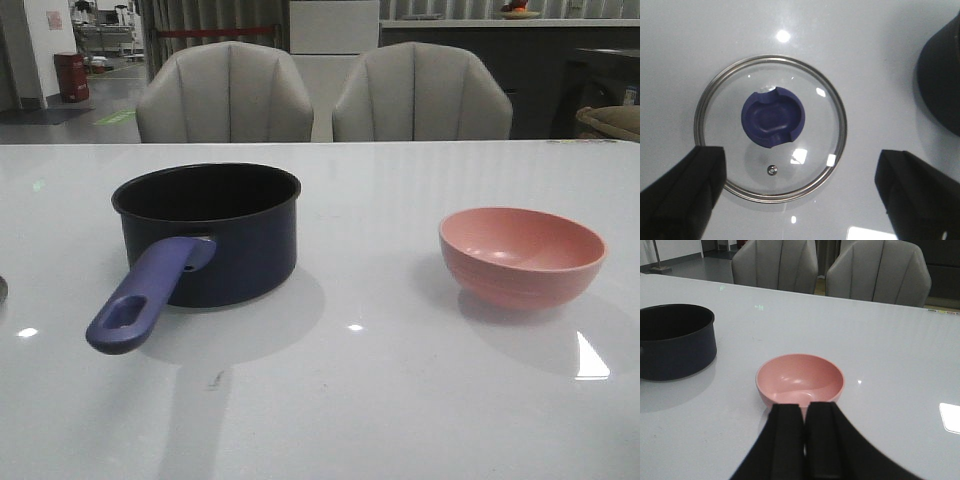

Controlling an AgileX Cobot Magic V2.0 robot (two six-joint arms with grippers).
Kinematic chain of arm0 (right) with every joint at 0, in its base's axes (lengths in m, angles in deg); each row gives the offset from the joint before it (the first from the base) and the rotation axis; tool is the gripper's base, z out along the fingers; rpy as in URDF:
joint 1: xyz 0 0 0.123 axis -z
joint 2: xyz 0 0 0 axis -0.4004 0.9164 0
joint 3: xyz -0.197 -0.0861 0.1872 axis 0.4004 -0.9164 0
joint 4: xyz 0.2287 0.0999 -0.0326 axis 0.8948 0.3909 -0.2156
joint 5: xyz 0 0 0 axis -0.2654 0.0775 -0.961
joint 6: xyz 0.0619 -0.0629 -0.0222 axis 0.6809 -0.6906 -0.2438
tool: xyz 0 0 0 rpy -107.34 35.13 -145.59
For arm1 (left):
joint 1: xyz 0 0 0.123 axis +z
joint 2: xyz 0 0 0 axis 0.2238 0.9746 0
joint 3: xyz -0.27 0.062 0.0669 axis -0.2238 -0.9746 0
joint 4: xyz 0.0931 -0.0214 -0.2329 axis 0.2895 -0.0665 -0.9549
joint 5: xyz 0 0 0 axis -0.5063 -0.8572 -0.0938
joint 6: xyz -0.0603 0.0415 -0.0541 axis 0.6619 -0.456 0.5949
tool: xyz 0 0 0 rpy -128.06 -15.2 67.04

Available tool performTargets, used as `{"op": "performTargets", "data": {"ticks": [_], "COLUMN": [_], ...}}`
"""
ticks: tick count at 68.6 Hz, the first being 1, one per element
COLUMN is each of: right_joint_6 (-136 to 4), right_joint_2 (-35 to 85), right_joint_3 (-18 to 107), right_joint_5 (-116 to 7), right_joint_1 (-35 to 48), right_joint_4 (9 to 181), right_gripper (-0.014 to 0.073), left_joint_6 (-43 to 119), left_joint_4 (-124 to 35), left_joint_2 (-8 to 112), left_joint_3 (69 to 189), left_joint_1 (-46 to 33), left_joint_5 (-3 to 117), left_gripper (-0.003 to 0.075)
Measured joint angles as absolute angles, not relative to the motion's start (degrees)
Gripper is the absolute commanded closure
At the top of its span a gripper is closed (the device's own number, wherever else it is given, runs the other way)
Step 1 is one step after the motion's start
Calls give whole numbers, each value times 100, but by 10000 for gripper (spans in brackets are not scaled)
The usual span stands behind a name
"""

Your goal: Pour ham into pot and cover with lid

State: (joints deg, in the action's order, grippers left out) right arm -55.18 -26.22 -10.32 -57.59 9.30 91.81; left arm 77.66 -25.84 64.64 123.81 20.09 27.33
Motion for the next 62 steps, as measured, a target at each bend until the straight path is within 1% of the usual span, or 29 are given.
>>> {"op": "performTargets", "data": {"ticks": [15,28,46,62], "right_joint_6": [-5518,-5518,-5518,-5518], "right_joint_2": [-2622,-2622,-2622,-2622], "right_joint_3": [-1032,-1032,-1032,-1032], "right_joint_5": [-5759,-5759,-5759,-5759], "right_joint_1": [930,930,930,930], "right_joint_4": [9181,9181,9181,9181], "right_gripper": [444,444,444,444], "left_joint_6": [7766,7766,7951,8115], "left_joint_4": [-2584,-2584,-2584,-2325], "left_joint_2": [7733,8585,9229,9559], "left_joint_3": [12952,13489,13906,13946], "left_joint_1": [2105,2105,2105,2105], "left_joint_5": [2535,2274,2151,2125], "left_gripper": [82,82,82,82]}}
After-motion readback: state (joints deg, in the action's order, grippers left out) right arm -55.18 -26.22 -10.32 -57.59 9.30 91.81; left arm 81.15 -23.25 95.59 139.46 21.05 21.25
